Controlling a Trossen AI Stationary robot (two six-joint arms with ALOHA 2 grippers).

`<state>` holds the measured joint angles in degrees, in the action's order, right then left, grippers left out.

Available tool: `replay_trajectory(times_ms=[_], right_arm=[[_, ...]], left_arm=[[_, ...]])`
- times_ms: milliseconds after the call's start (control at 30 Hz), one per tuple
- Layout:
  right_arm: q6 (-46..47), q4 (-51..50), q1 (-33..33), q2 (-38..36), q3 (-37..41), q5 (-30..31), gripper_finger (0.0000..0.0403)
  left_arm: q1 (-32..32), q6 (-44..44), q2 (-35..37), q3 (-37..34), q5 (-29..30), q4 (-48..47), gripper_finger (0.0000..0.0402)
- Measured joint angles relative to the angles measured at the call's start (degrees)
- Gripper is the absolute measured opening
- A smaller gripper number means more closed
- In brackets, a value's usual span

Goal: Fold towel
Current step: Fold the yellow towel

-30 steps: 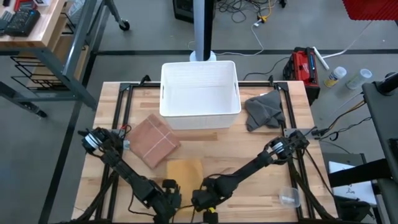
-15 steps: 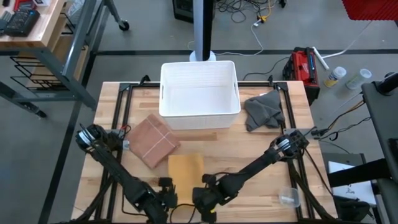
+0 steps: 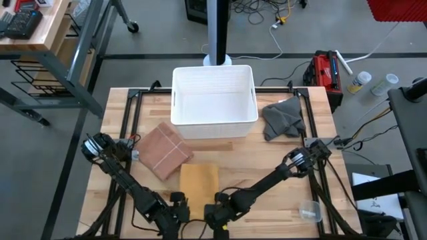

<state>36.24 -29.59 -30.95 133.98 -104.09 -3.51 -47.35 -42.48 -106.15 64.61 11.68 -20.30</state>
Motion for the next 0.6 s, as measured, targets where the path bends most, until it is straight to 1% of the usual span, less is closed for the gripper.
replay_trajectory(times_ms=[133, 267, 367, 467, 600], right_arm=[[-0.2, -1.5, 0.0, -1.0, 0.1, 0.2, 0.0000], [-0.2, -4.9, -0.5, -3.5, 0.2, 0.1, 0.0000], [-0.2, -7.3, -1.1, -6.1, 0.1, 1.0, 0.0000], [-0.4, -10.7, -1.3, -8.3, 0.1, 4.6, 0.0000], [-1.6, -13.1, -0.9, -10.6, 0.1, 11.1, 0.0000]], left_arm=[[0.2, -3.3, -0.2, -0.2, -3.0, -4.4, 0.0018], [-0.3, -4.9, 0.1, -0.1, -6.3, -4.8, 0.0002], [-1.1, -6.2, 1.8, -0.1, -6.9, -4.6, 0.0005], [-1.9, -6.3, 3.8, -0.1, -6.3, -4.3, 0.0007], [-2.1, -5.1, 6.7, -0.1, -2.6, -4.6, 0.0003]])
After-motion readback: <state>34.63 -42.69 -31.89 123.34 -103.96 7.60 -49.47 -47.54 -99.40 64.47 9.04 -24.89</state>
